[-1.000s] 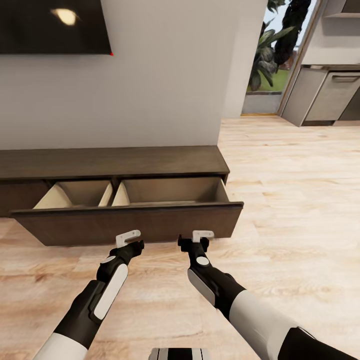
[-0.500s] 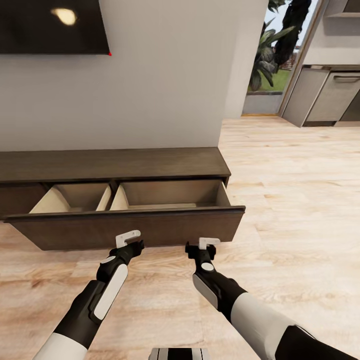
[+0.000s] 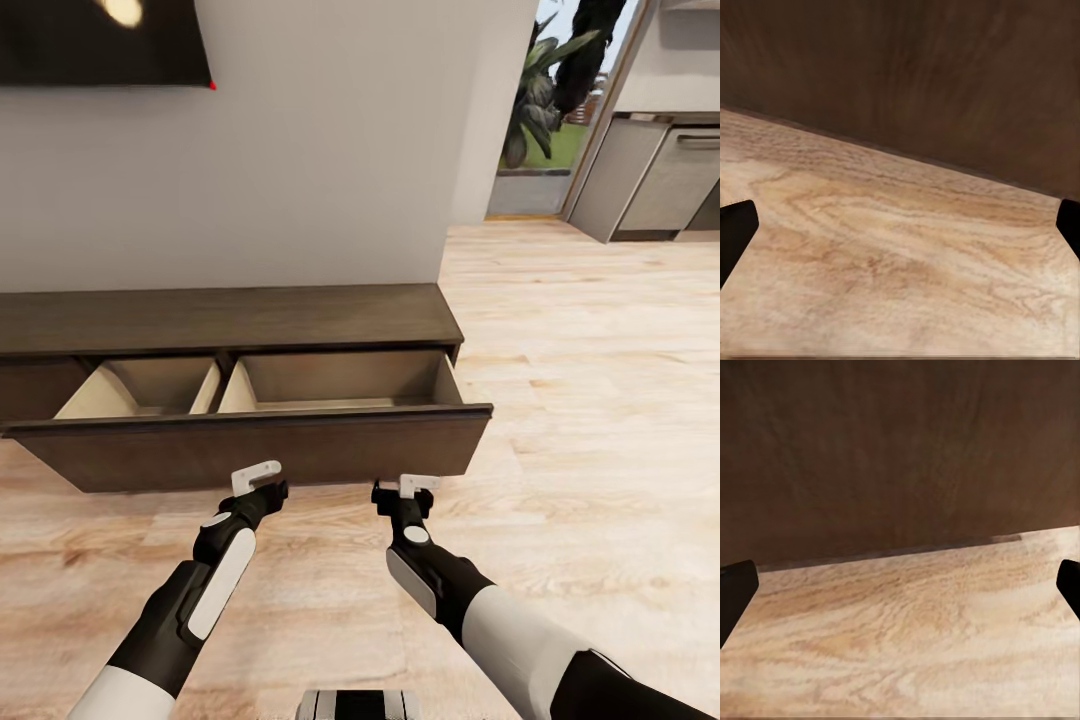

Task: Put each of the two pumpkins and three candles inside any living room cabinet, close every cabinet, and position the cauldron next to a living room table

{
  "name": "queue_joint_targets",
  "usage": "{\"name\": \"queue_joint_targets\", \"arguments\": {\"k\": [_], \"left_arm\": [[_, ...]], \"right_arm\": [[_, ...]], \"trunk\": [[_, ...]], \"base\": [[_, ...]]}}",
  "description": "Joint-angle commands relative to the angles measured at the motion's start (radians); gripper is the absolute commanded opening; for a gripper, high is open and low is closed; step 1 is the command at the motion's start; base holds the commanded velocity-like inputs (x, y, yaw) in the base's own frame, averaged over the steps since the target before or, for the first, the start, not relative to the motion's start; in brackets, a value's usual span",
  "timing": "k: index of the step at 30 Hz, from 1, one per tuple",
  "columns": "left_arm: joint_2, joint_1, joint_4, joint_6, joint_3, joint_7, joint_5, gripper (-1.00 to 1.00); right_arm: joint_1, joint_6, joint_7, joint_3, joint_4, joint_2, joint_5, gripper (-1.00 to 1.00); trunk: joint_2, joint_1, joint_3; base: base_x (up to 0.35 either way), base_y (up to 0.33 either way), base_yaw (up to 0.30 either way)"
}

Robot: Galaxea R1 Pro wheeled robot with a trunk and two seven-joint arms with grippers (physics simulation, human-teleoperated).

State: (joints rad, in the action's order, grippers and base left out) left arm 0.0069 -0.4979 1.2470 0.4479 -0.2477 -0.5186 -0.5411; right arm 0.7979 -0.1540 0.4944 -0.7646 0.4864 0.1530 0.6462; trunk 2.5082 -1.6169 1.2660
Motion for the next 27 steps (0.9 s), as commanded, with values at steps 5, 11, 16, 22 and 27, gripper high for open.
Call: {"name": "queue_joint_targets", "arguments": {"k": [5,11,16,22,27], "left_arm": [[0.001,-0.001,-0.001,0.001,-0.002,-0.009,-0.008,1.0],[0.002,0.001,-0.004,-0.066,-0.007,-0.009,-0.008,1.0],[-0.002,0.004,-0.006,-0.122,-0.021,-0.008,0.087,1.0],[-0.009,0.005,-0.021,-0.13,-0.026,-0.001,0.139,1.0],[-0.006,0.005,-0.023,-0.147,-0.027,0.001,0.141,1.0]], "right_arm": [[0.001,-0.047,0.006,-0.011,0.0,-0.001,0.006,1.0],[0.001,-0.121,-0.031,-0.014,0.0,-0.001,-0.001,1.0],[0.001,-0.146,-0.069,-0.015,-0.001,0.0,0.001,1.0],[0.001,-0.148,-0.072,-0.015,-0.002,0.0,0.001,1.0],[0.001,-0.148,-0.073,-0.015,-0.002,0.0,0.001,1.0]], "trunk": [[0.001,-0.002,0.016],[0.001,-0.002,0.016],[0.001,-0.002,0.016],[0.001,-0.002,0.016],[0.001,-0.002,0.016]], "base": [[0.0,0.0,0.0],[0.0,0.0,0.0],[0.0,0.0,0.0],[0.081,0.0,0.0],[0.073,0.0,0.0]]}}
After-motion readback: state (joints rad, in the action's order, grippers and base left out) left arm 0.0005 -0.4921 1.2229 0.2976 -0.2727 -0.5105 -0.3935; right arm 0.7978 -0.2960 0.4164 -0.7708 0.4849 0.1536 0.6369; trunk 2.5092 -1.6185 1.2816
